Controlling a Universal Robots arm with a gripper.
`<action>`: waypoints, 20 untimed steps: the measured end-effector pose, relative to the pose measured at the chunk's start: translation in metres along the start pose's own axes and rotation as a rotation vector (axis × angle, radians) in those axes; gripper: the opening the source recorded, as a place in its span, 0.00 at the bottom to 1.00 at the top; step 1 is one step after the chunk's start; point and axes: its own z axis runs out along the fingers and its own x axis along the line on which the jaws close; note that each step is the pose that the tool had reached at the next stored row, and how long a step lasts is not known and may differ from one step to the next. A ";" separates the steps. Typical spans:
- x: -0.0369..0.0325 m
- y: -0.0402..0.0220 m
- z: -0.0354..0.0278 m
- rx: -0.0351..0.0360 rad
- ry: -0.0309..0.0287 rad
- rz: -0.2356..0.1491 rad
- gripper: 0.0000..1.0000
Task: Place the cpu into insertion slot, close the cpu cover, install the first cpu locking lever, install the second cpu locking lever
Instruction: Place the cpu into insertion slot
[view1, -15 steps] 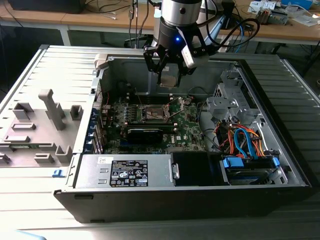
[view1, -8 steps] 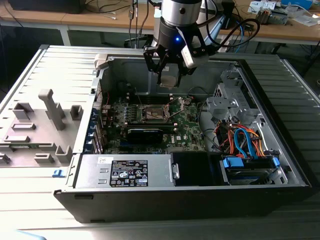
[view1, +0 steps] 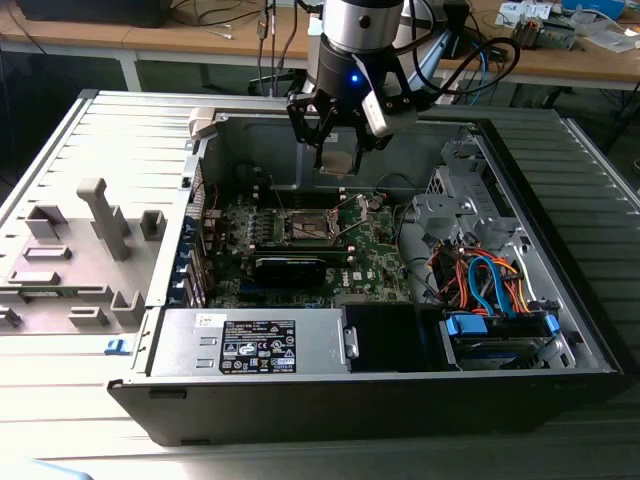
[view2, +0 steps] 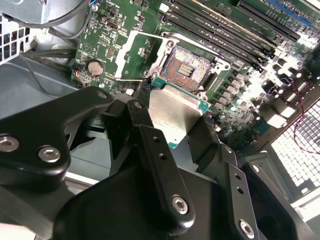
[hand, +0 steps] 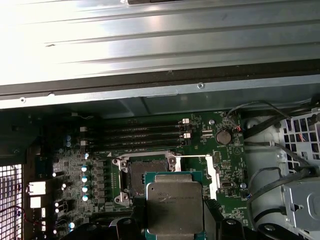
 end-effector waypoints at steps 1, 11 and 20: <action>0.0000 0.0000 0.0000 0.0000 -0.0001 0.001 0.55; 0.0000 0.0000 0.0001 -0.0002 -0.0008 0.010 0.55; 0.0000 0.0000 0.0004 -0.0003 -0.0014 0.016 0.55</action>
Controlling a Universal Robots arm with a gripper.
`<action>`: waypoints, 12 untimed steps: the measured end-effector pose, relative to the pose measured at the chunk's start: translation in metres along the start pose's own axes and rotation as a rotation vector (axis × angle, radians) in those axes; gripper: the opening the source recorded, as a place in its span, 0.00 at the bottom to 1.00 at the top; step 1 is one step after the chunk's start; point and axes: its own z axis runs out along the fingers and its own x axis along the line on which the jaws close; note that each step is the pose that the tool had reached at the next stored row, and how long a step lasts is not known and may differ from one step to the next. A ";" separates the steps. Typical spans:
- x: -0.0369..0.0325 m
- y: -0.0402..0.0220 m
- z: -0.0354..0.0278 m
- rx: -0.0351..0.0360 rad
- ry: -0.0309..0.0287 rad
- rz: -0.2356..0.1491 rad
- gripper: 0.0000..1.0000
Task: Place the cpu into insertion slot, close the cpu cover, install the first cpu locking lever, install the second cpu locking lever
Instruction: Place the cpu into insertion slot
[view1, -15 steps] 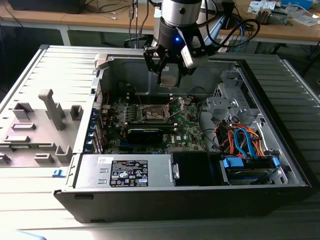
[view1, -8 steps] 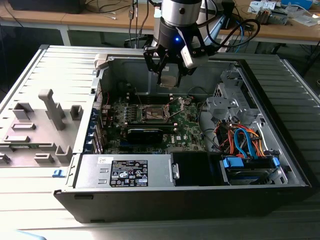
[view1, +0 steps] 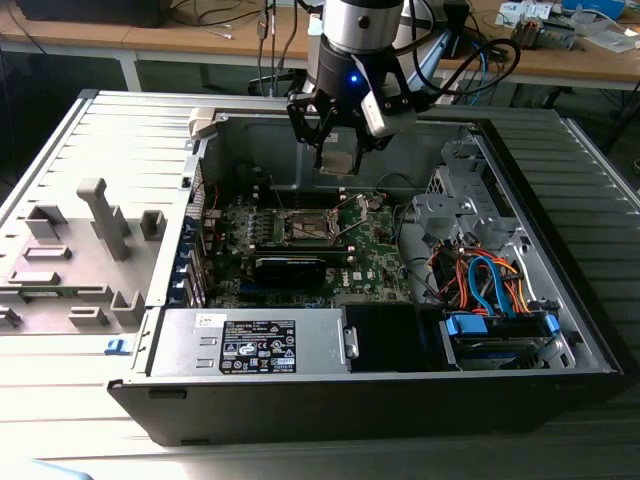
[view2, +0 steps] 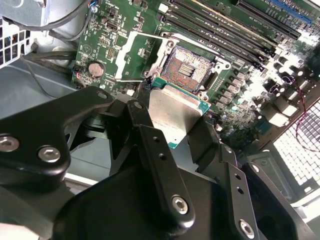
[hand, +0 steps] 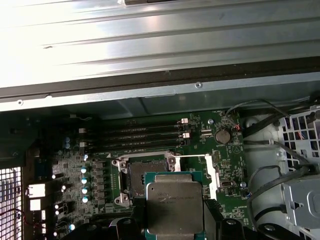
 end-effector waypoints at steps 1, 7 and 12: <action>0.0000 0.0000 0.0001 0.0000 -0.0001 0.001 0.55; 0.0000 -0.0001 0.0005 -0.0001 -0.0006 0.007 0.55; 0.0000 -0.0001 0.0007 -0.0002 -0.0009 0.010 0.55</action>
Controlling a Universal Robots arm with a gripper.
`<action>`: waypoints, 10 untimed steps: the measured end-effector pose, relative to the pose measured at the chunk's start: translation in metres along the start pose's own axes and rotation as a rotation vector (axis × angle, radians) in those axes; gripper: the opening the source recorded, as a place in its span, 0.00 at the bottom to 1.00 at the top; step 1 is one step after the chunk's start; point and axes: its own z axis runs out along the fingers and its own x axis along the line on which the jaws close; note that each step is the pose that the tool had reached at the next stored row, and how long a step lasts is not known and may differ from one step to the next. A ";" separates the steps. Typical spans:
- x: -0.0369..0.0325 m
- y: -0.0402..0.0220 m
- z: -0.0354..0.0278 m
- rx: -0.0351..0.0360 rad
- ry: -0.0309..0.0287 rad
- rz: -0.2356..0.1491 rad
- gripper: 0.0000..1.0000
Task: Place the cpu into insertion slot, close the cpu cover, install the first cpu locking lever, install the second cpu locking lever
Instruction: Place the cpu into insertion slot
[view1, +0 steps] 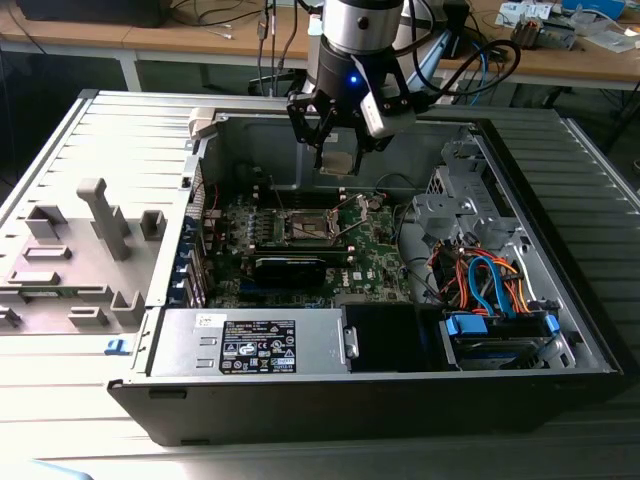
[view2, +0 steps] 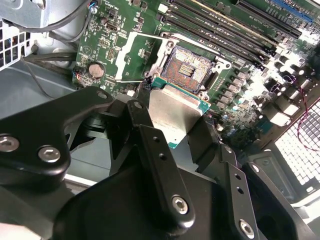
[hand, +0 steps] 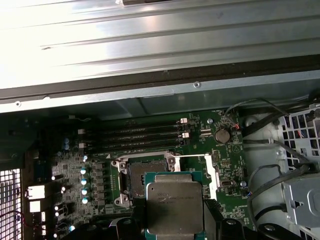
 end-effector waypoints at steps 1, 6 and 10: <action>0.0000 0.0000 0.0001 0.0000 -0.0002 0.002 0.55; 0.0000 0.0000 0.0002 -0.0001 -0.0004 0.004 0.55; 0.0000 0.0000 0.0002 -0.0002 -0.0008 0.008 0.55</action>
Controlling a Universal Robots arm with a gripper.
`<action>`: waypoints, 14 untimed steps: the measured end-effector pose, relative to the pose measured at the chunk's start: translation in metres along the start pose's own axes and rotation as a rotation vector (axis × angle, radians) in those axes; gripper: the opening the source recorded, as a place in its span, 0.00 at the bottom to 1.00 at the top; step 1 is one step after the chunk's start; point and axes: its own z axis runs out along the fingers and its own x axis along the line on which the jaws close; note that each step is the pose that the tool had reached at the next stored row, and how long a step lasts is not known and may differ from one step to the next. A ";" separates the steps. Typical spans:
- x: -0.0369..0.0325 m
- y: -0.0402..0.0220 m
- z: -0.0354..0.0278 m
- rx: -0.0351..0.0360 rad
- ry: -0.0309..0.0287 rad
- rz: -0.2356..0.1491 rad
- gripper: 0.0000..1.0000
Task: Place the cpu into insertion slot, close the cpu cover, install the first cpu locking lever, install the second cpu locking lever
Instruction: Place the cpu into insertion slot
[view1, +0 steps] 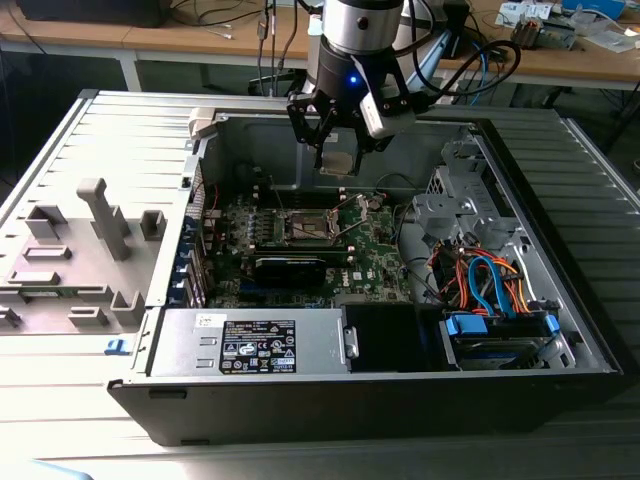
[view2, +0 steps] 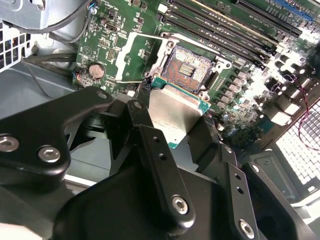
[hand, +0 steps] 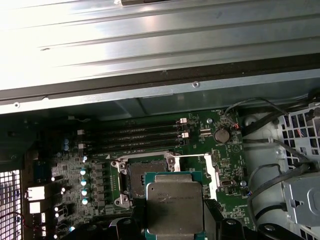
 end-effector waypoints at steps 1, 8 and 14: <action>0.0000 0.0000 0.0000 0.0000 -0.0001 0.001 0.55; 0.0000 0.0000 0.0000 -0.0002 -0.0007 0.007 0.55; 0.0000 0.0000 0.0001 -0.0002 -0.0010 0.012 0.55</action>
